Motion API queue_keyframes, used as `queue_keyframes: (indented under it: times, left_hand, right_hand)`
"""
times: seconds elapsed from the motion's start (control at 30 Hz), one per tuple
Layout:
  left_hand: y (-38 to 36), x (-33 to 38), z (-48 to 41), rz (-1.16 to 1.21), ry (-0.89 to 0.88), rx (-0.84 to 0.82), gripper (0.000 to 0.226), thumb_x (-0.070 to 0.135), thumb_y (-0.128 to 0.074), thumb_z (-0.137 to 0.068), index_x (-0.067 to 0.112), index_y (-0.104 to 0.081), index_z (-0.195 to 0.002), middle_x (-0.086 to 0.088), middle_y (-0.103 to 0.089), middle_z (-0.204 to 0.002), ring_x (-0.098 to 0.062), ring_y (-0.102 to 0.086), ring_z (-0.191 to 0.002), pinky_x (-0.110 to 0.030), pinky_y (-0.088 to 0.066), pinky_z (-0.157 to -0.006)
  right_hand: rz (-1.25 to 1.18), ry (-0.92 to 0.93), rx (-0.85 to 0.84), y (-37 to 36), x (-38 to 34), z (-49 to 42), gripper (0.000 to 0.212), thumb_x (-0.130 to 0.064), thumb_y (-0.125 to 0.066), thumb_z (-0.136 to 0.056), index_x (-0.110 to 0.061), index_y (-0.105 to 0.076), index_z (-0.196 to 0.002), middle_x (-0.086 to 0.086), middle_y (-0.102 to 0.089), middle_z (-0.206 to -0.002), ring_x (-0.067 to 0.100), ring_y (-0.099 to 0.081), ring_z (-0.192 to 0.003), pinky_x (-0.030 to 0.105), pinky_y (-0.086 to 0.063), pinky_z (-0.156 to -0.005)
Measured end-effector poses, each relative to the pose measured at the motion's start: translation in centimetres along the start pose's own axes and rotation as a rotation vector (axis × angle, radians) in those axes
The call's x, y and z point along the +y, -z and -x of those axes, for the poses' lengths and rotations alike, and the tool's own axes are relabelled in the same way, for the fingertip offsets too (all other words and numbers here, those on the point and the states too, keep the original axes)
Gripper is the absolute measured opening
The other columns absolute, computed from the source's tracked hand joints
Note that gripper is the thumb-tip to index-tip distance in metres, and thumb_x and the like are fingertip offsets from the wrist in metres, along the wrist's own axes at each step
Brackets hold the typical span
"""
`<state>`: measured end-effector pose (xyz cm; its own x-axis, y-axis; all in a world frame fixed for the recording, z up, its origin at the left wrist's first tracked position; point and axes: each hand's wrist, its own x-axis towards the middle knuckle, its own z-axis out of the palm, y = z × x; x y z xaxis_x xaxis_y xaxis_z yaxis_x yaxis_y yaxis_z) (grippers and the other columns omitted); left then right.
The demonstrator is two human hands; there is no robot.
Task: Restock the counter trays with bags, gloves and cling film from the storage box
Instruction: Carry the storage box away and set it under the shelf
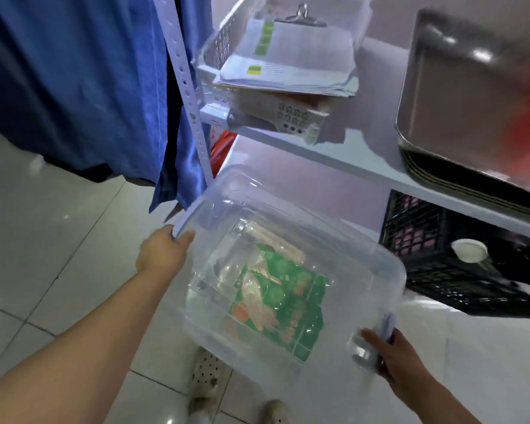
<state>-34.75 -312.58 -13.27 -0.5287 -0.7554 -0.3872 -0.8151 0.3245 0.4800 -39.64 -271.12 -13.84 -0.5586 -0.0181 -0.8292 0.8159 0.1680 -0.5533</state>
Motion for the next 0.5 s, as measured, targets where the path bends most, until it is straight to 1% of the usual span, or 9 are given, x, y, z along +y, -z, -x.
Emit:
queue_keyframes:
  times: [0.07, 0.13, 0.2, 0.27, 0.37, 0.4, 0.5]
  left_hand:
    - [0.2, 2.9, -1.1, -0.029, -0.062, -0.008, 0.029, 0.042, -0.05, -0.086, 0.013, -0.054, -0.084, -0.014, -0.061, -0.09, -0.037, -0.054, -0.088, -0.038, -0.042, -0.07]
    - [0.1, 5.7, -2.4, -0.059, -0.127, -0.005, 0.034, 0.044, -0.049, -0.085, 0.013, -0.06, -0.094, -0.013, -0.062, -0.094, -0.037, -0.054, -0.093, -0.039, -0.042, -0.073]
    - [-0.1, 8.3, -3.7, -0.084, -0.182, 0.0, 0.037, 0.045, -0.049, -0.085, 0.014, -0.061, -0.102, -0.016, -0.063, -0.1, -0.038, -0.053, -0.097, -0.039, -0.041, -0.075]
    - [-0.5, 10.4, -5.0, -0.1, -0.242, -0.019, 0.035, 0.041, -0.049, -0.086, 0.013, -0.059, -0.105, -0.02, -0.063, -0.103, -0.04, -0.053, -0.1, -0.042, -0.042, -0.077]
    - [-0.9, 12.7, -6.4, -0.158, -0.379, -0.088, 0.028, 0.031, -0.052, -0.086, 0.012, -0.05, -0.106, -0.022, -0.061, -0.107, -0.043, -0.054, -0.098, -0.044, -0.043, -0.079]
    - [-1.0, 13.2, -6.7, -0.177, -0.429, -0.113, 0.03, 0.028, -0.054, -0.085, 0.012, -0.048, -0.109, -0.02, -0.061, -0.11, -0.042, -0.054, -0.099, -0.045, -0.044, -0.08]
    - [-1.0, 13.7, -6.9, -0.186, -0.527, -0.16, 0.047, 0.022, -0.057, -0.086, 0.014, -0.042, -0.13, -0.016, -0.057, -0.125, -0.039, -0.051, -0.111, -0.045, -0.042, -0.089]
  right_hand:
    - [-0.055, 0.012, 0.016, 0.4, -0.4, 0.5, 0.031, -0.004, -0.061, -0.086, -0.01, -0.053, -0.116, 0.017, -0.062, -0.111, 0.033, -0.06, -0.102, 0.044, -0.056, -0.07]
    - [-0.128, 0.031, 0.052, 0.5, -0.6, 0.7, 0.028, -0.002, -0.061, -0.086, -0.008, -0.054, -0.113, 0.018, -0.061, -0.107, 0.035, -0.06, -0.1, 0.044, -0.057, -0.066]
    - [-0.206, 0.034, 0.088, 0.4, -0.8, 0.7, 0.028, -0.001, -0.06, -0.086, -0.003, -0.052, -0.113, 0.021, -0.061, -0.108, 0.037, -0.06, -0.099, 0.044, -0.058, -0.064]
    - [-0.281, 0.027, 0.129, 0.0, -0.8, 0.6, 0.032, -0.002, -0.059, -0.086, 0.001, -0.05, -0.117, 0.023, -0.061, -0.112, 0.038, -0.061, -0.102, 0.045, -0.057, -0.066]
    - [-0.357, 0.031, 0.181, -1.0, -1.1, 0.5, 0.033, -0.002, -0.06, -0.086, 0.003, -0.05, -0.118, 0.024, -0.062, -0.111, 0.036, -0.062, -0.101, 0.045, -0.058, -0.066]
    - [-0.379, 0.033, 0.199, -1.4, -1.3, 0.5, 0.033, -0.002, -0.06, -0.086, 0.005, -0.05, -0.118, 0.024, -0.063, -0.11, 0.037, -0.062, -0.101, 0.045, -0.058, -0.066]
    - [-0.413, 0.027, 0.228, -2.5, -1.8, 0.4, 0.033, -0.001, -0.061, -0.085, 0.007, -0.052, -0.115, 0.023, -0.063, -0.108, 0.036, -0.062, -0.099, 0.047, -0.055, -0.071]
